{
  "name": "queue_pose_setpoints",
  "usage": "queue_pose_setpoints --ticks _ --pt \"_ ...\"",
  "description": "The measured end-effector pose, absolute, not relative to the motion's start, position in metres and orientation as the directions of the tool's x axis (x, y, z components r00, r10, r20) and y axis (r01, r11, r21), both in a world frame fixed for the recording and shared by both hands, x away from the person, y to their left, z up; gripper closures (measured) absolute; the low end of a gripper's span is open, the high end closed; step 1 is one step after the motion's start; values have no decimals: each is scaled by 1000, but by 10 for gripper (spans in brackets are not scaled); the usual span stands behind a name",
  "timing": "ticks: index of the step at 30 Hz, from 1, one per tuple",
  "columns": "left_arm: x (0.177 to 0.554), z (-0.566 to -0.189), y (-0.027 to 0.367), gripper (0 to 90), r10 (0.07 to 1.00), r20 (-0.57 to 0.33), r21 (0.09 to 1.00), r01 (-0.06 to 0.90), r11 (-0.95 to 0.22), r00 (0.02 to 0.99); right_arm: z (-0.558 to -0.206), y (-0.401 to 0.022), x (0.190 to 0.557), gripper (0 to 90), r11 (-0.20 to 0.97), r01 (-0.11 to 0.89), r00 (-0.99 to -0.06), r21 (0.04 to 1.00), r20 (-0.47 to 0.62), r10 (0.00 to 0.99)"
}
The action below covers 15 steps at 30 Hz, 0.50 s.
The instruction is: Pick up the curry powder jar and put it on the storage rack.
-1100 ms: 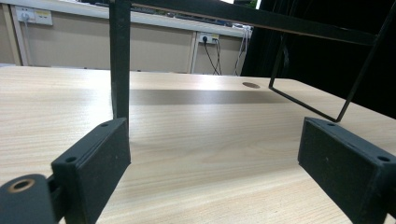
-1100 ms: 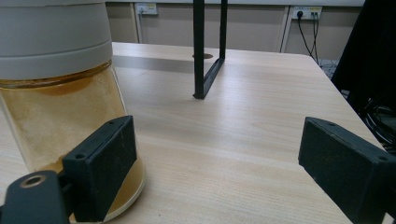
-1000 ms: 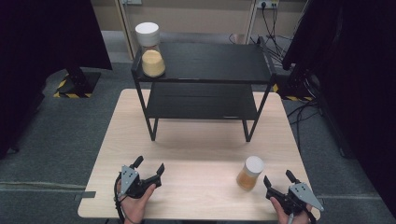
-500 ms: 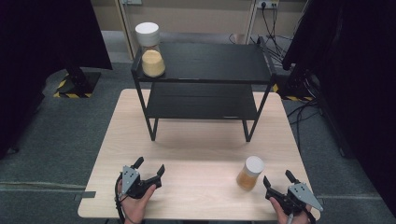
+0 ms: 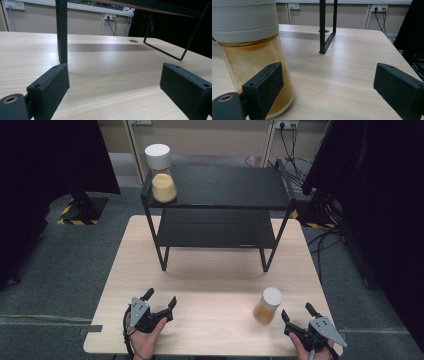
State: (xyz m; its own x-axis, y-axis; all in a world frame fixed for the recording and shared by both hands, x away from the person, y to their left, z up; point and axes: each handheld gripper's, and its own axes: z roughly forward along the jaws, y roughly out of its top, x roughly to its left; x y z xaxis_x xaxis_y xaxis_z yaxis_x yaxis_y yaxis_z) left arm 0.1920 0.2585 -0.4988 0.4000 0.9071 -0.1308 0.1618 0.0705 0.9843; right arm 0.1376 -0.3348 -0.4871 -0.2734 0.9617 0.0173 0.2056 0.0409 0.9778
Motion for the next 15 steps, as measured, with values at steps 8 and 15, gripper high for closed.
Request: queue_pose_setpoints --ticks 8,15 --pt "192 -500 260 78 906 -137 984 160 77 401 -487 -338 134 89 40 194 -313 980 23 950" --pt "192 -499 260 77 905 -139 983 163 79 402 -483 -338 132 89 58 170 -372 984 9 928"
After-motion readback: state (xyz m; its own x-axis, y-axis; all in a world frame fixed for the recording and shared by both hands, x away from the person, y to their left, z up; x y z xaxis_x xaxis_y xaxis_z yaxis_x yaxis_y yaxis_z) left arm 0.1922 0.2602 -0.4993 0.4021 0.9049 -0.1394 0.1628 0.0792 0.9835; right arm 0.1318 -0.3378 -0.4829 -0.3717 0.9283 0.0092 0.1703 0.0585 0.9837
